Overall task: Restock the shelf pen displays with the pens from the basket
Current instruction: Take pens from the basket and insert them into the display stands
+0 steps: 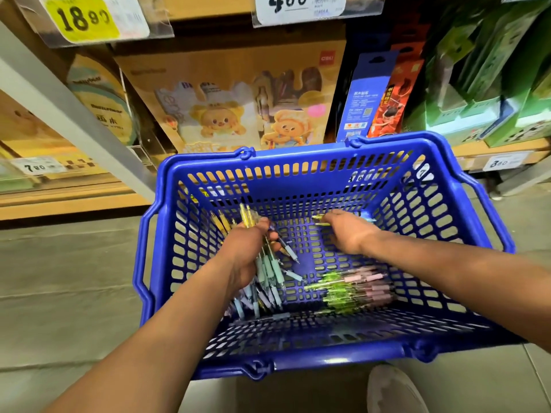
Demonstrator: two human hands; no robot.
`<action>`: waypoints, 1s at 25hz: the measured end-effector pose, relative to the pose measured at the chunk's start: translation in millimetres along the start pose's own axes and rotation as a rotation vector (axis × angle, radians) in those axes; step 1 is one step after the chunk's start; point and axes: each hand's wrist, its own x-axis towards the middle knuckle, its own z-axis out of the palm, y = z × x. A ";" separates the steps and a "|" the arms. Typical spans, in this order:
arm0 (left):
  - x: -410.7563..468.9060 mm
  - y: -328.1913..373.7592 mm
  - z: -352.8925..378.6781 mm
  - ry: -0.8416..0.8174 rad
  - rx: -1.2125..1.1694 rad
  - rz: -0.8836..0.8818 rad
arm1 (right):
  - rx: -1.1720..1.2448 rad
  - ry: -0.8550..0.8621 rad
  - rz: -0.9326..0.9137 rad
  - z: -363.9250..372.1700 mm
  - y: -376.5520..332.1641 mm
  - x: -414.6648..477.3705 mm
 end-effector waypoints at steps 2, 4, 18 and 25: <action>-1.6 1.1 0.7 -0.013 0.022 -0.029 | -0.127 -0.025 -0.010 2.4 5.4 2.2; -3.7 1.8 4.1 -0.023 0.051 -0.049 | -0.233 -0.012 -0.046 5.0 7.7 4.8; 8.4 -2.6 -2.0 -0.031 0.072 -0.105 | -0.510 0.046 -0.160 13.0 5.9 16.1; 11.6 -5.4 11.6 -0.006 0.025 -0.083 | 0.505 0.040 -0.131 -21.5 -32.4 -15.2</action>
